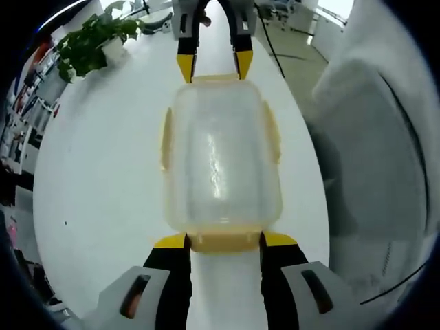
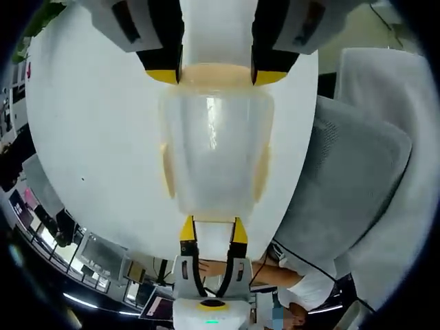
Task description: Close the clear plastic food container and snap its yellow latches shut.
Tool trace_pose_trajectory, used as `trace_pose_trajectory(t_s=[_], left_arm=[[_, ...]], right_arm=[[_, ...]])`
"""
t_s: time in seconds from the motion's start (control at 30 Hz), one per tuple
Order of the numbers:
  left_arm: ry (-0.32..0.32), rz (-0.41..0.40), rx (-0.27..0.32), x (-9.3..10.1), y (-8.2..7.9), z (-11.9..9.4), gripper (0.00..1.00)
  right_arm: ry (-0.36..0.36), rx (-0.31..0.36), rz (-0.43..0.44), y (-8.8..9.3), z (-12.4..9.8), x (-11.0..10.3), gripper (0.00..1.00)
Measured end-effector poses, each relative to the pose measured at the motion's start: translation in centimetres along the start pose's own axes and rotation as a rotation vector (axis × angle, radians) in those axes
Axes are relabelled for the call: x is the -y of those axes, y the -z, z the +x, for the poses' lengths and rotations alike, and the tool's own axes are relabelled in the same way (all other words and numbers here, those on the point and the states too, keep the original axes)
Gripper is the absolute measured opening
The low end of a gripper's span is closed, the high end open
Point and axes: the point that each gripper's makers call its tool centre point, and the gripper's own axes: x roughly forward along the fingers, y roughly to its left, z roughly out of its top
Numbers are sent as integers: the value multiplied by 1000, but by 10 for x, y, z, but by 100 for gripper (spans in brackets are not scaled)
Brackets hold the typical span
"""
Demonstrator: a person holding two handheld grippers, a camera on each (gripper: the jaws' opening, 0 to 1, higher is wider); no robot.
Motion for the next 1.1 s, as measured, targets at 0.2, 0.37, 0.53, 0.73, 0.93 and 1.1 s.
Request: trace_pose_trajectory(t_s=[0.2,0.37,0.53,0.73,0.93,1.1], left_arm=[[-6,1,-15,0,1,3,36],[-6,-4,-13,1,3,6,36],[-5,-10,-9,1,3,7,37],[-4,-32,-1,2,3,7,37],[1,-45,6,5,4,8,37],[-2,-56,8,7,4,8,38]], right_arm=[[-8,-17,-5,1,5,1,37],[-11,-24,-9,4,7,1,37],[-13,-18,-10,4,7,0,37],[-16,-39,-25,4,8,3,38],[-25,-63,-39,5,10,1,39],[-21,-84,-63,7,11,0,41]])
